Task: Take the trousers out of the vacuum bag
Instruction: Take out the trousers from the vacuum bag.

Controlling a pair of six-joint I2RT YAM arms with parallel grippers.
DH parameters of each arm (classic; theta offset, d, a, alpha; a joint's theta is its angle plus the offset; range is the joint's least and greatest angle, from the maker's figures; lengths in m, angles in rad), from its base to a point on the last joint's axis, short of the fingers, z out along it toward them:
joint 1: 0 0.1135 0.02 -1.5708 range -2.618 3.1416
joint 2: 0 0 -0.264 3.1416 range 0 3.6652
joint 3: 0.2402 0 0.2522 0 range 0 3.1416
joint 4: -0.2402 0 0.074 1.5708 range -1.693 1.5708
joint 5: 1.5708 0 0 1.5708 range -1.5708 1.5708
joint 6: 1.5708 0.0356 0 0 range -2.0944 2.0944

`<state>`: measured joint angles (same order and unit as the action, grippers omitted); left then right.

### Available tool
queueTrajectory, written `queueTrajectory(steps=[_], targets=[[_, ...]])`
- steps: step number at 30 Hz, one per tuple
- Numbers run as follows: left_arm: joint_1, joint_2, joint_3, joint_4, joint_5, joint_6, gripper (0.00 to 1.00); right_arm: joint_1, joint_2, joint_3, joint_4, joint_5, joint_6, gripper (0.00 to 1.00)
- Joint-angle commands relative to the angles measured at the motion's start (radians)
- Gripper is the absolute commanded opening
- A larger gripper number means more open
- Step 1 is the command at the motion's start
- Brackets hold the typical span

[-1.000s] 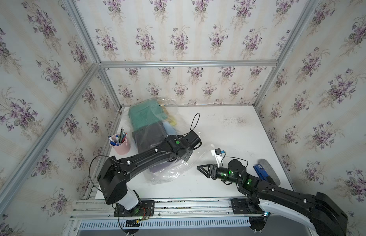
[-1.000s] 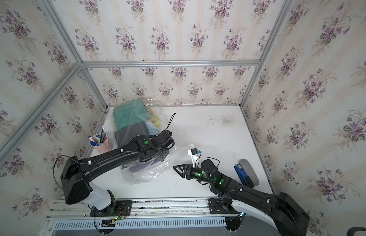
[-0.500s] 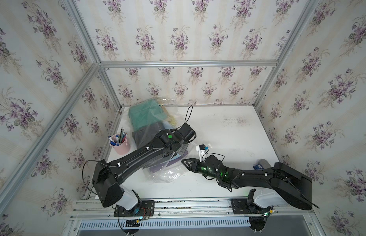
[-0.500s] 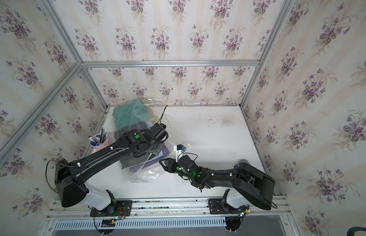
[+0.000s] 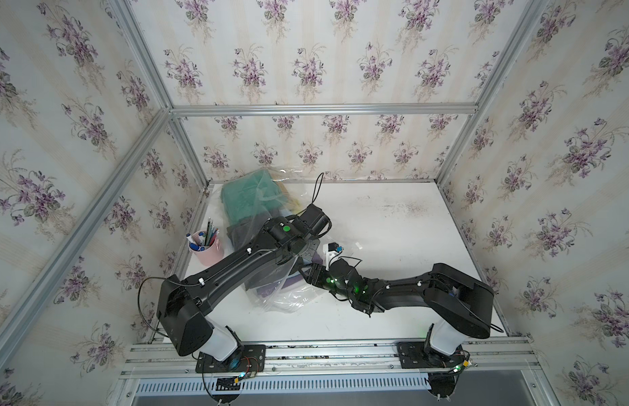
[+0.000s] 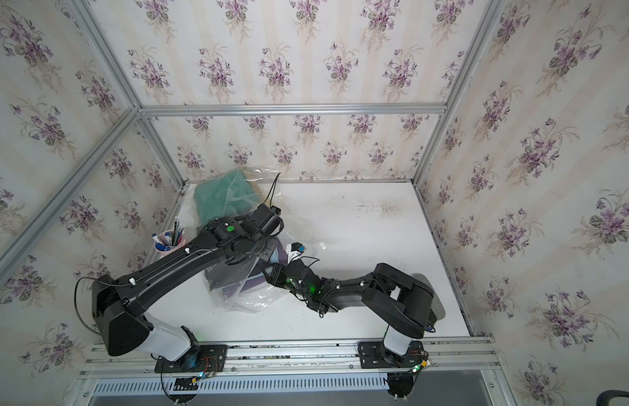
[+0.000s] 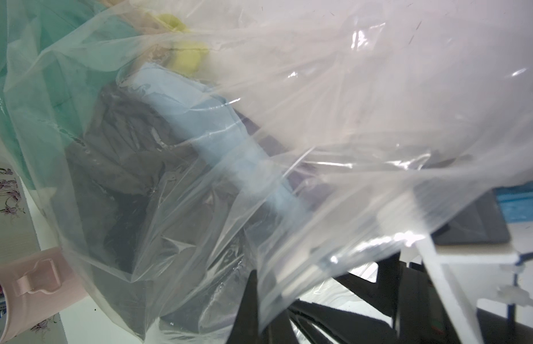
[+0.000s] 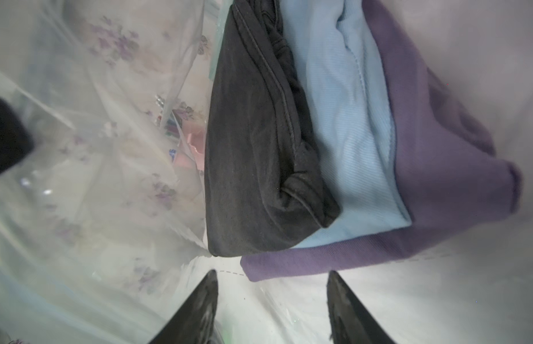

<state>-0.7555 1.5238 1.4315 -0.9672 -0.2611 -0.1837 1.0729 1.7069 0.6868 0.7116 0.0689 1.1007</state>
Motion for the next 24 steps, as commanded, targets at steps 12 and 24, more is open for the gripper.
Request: queueTrajectory(steps=[12,24], targets=[[0.007,-0.019,-0.015,0.034,0.016,-0.005,0.0,-0.045,0.156,0.125,-0.011,-0.012,-0.026,0.6],[0.01,-0.007,-0.022,0.042,0.016,-0.012,0.0,-0.063,0.217,0.181,-0.001,-0.054,-0.042,0.44]])
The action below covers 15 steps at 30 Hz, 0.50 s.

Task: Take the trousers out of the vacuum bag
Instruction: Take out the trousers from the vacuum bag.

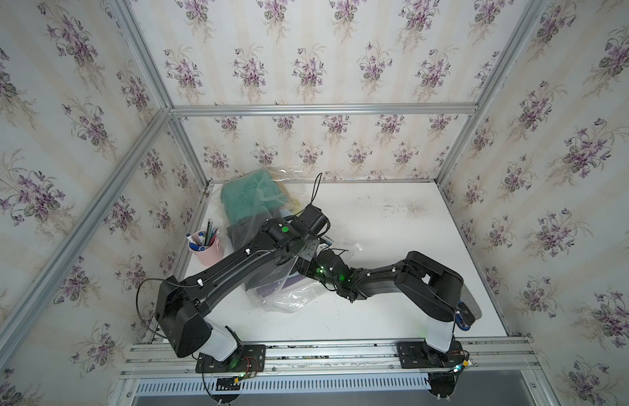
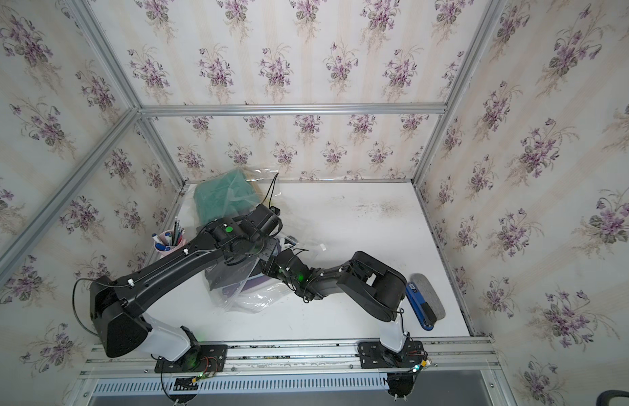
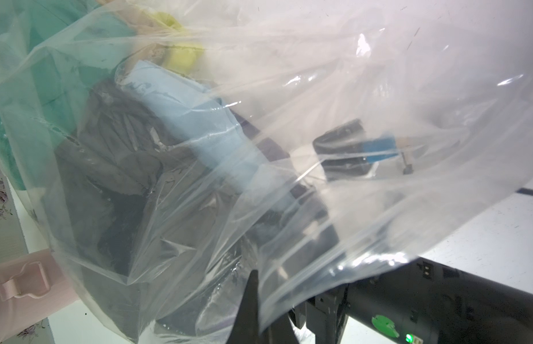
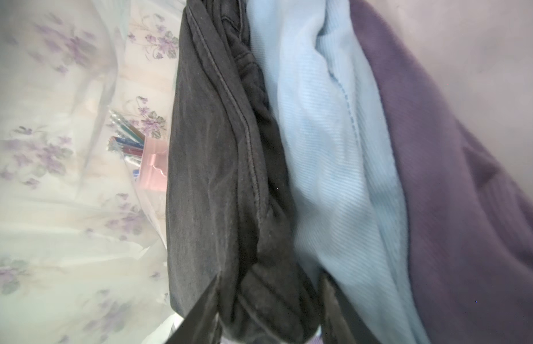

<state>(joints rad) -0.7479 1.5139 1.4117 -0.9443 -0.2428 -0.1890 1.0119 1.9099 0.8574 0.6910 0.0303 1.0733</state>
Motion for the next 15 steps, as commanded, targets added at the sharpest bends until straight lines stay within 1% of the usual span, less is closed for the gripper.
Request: queueTrajectory(steps=[1,4,5,7,9,11,15], targets=[[0.002,0.004,-0.005,0.019,-0.003,-0.008,0.0,-0.004,0.017,0.013,0.018,-0.018,-0.015,0.41],[0.008,0.002,-0.008,0.018,-0.004,-0.007,0.0,-0.007,0.023,0.019,0.022,-0.026,-0.019,0.28],[0.009,0.003,-0.008,0.018,-0.004,-0.007,0.0,-0.007,0.019,0.016,0.029,-0.027,-0.024,0.22],[0.018,-0.001,-0.011,0.02,0.001,-0.008,0.0,-0.008,0.001,0.011,0.028,-0.024,-0.043,0.12],[0.027,-0.007,-0.019,0.027,0.015,-0.005,0.0,-0.007,-0.033,-0.007,0.017,-0.009,-0.065,0.03],[0.037,-0.014,-0.025,0.032,0.023,-0.006,0.0,-0.009,-0.069,-0.033,0.011,0.007,-0.083,0.01],[0.044,-0.019,-0.032,0.036,0.028,-0.003,0.0,-0.012,-0.161,-0.096,-0.004,0.027,-0.117,0.0]])
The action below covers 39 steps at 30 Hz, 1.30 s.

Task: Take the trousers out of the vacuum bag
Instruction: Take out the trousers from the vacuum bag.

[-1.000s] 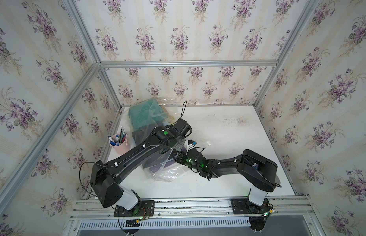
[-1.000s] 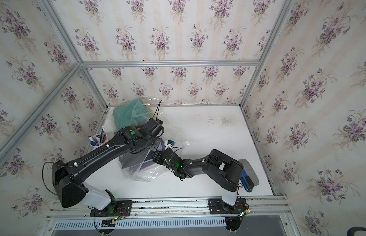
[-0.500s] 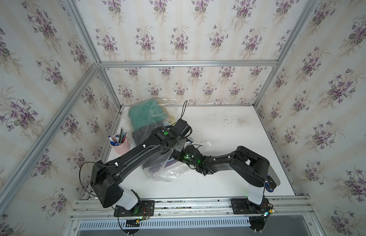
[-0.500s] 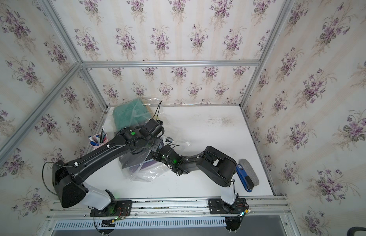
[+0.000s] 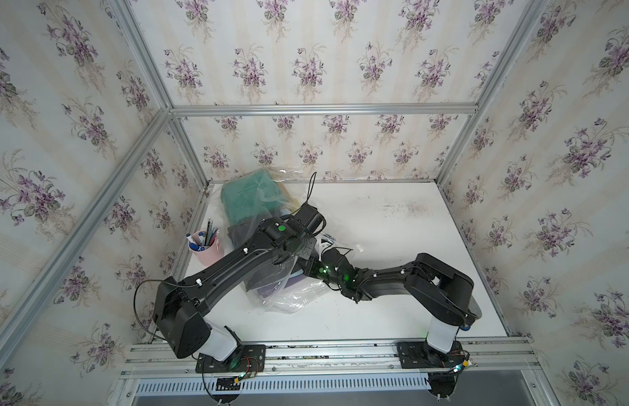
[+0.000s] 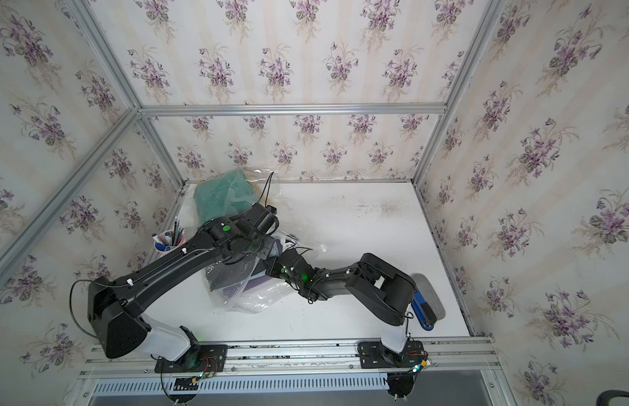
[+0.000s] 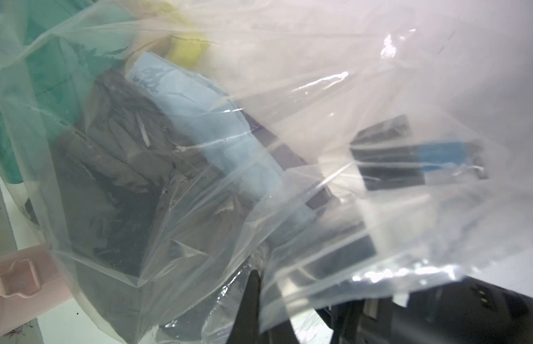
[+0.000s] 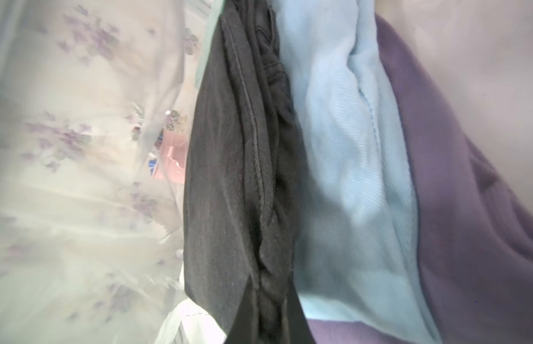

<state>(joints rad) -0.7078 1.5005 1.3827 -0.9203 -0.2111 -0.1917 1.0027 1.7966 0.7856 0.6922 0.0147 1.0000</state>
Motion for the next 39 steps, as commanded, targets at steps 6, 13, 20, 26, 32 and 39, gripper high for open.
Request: queueTrajectory(steps=[6,13,20,26,32,39], targets=[[0.007,-0.013,-0.003,0.011,-0.005,0.0,0.0,-0.02,-0.205,-0.109,-0.107,0.074,-0.079,0.0],[0.008,-0.022,-0.001,0.004,0.014,0.001,0.0,-0.041,-0.363,-0.212,-0.191,0.065,-0.107,0.0],[0.009,-0.052,-0.03,0.052,0.062,0.001,0.0,-0.046,-0.473,-0.27,-0.306,0.044,-0.116,0.0],[0.007,-0.031,-0.033,0.064,0.071,0.006,0.0,-0.046,-0.593,-0.313,-0.384,0.042,-0.129,0.0],[0.006,-0.026,-0.045,0.097,0.104,0.0,0.0,-0.046,-0.656,-0.349,-0.444,0.025,-0.128,0.0],[0.007,-0.031,-0.06,0.107,0.11,0.005,0.0,-0.046,-0.666,-0.425,-0.363,-0.029,-0.125,0.04]])
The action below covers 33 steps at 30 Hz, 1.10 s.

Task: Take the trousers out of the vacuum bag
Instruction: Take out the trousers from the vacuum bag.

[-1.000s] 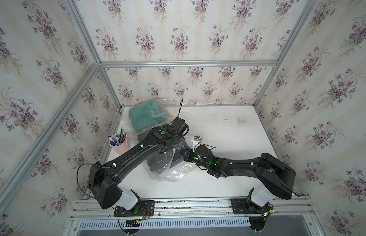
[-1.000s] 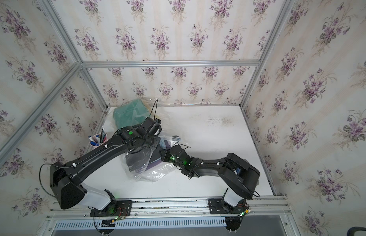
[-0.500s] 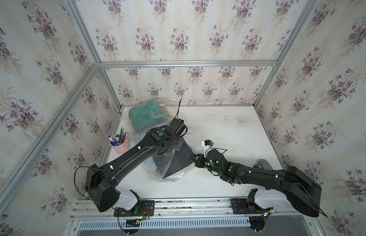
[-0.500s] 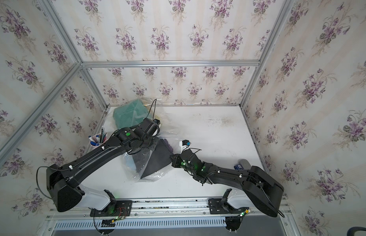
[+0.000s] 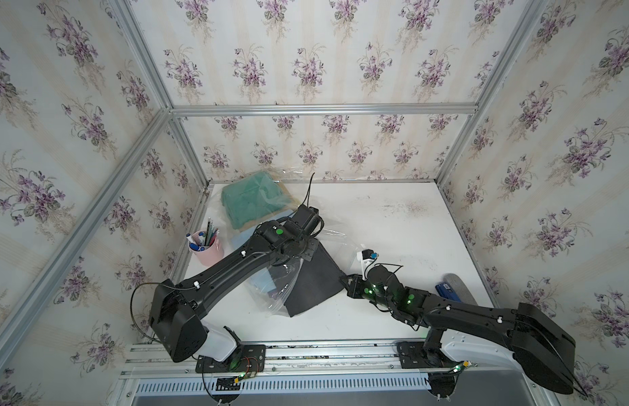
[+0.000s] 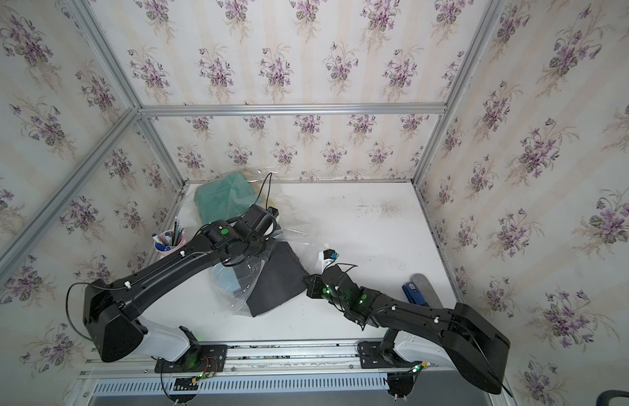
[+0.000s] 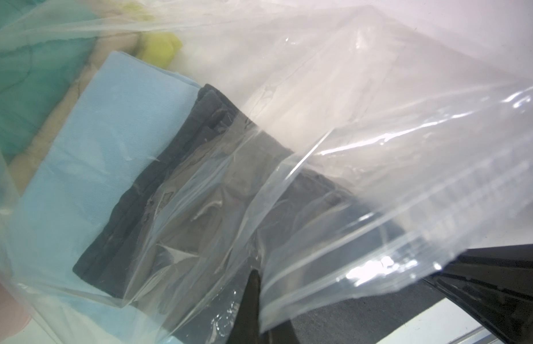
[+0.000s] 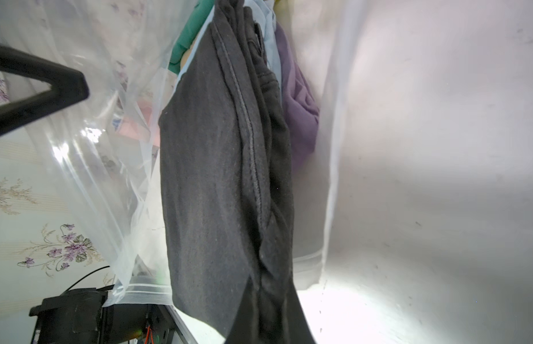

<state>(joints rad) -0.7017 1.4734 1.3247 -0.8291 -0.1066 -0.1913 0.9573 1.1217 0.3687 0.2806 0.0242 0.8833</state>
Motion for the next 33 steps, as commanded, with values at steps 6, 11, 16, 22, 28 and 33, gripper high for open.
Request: queueTrajectory(steps=[6,11,16,22,28,33], targets=[[-0.001,-0.02,-0.031,0.036,0.02,0.003,0.0,0.0,0.076,-0.033,0.171,-0.087,-0.009,0.26],[-0.006,-0.01,-0.032,0.041,0.038,0.003,0.01,0.0,0.126,-0.028,0.223,-0.089,-0.007,0.48],[-0.006,-0.015,-0.027,0.043,0.039,0.003,0.01,0.0,0.184,-0.025,0.254,-0.081,-0.004,0.63],[-0.007,-0.013,-0.018,0.031,0.041,0.004,0.01,-0.003,0.289,-0.003,0.317,-0.103,-0.012,0.68],[-0.01,-0.022,-0.027,0.017,0.041,0.006,0.05,-0.009,0.343,0.005,0.391,-0.154,-0.035,0.67],[-0.021,-0.051,-0.027,-0.012,0.064,0.021,0.13,-0.01,0.322,0.012,0.404,-0.188,-0.049,0.32]])
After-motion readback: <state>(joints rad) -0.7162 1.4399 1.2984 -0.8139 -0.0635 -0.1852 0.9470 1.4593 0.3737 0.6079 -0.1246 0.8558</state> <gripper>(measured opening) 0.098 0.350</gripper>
